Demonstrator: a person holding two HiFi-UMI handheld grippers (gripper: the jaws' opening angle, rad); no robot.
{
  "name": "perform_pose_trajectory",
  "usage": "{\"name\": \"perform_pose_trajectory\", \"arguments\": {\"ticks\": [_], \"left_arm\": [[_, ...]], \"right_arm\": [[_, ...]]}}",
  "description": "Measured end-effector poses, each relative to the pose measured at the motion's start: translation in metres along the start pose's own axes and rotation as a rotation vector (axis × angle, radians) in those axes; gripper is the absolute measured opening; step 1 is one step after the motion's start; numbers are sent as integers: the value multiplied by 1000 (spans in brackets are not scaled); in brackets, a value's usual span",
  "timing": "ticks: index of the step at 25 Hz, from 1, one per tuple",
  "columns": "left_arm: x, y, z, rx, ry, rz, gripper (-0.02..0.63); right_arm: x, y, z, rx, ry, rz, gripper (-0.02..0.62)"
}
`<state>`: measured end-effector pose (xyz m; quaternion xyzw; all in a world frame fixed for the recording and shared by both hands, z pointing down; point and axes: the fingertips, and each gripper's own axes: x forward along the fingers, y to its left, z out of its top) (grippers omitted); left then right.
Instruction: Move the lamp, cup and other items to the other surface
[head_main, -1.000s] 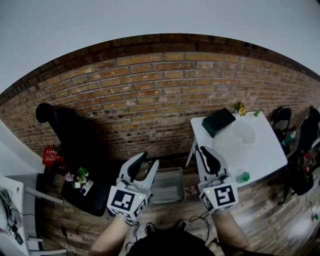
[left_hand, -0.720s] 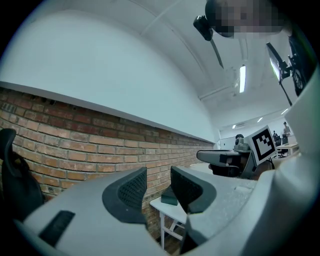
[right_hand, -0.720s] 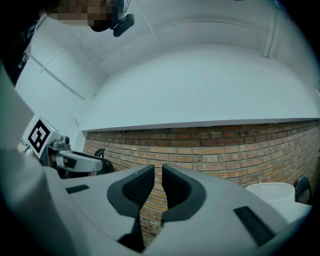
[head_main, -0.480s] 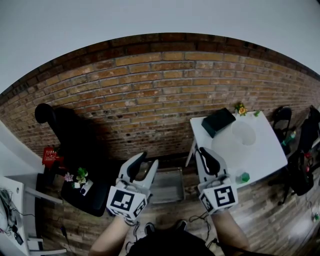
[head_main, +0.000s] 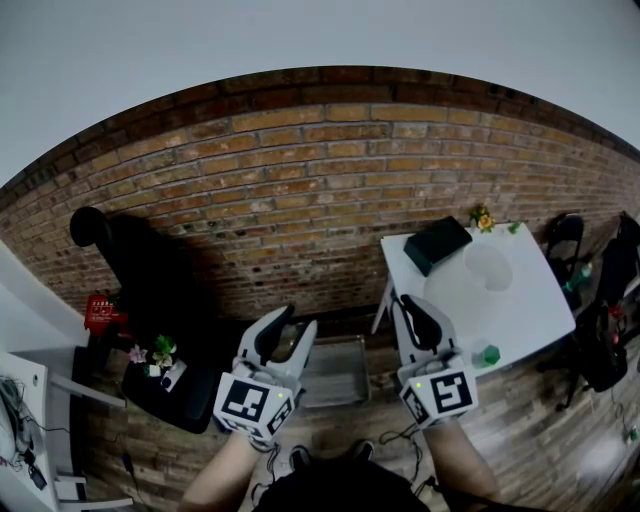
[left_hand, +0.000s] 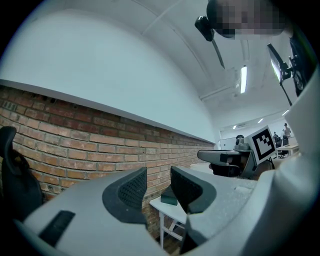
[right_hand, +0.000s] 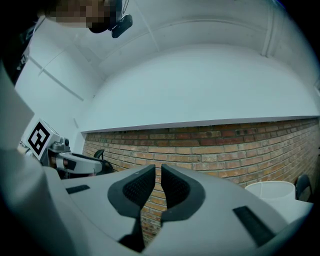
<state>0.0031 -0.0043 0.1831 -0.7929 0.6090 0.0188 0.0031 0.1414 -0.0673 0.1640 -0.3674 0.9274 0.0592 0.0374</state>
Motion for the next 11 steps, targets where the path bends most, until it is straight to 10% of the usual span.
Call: {"name": "perform_pose_trajectory", "arguments": {"ticks": [11], "left_arm": [[-15,7,4,4,-8,-11,146]], "right_arm": [[-3,17,4,-11,-1,-9,40]]}}
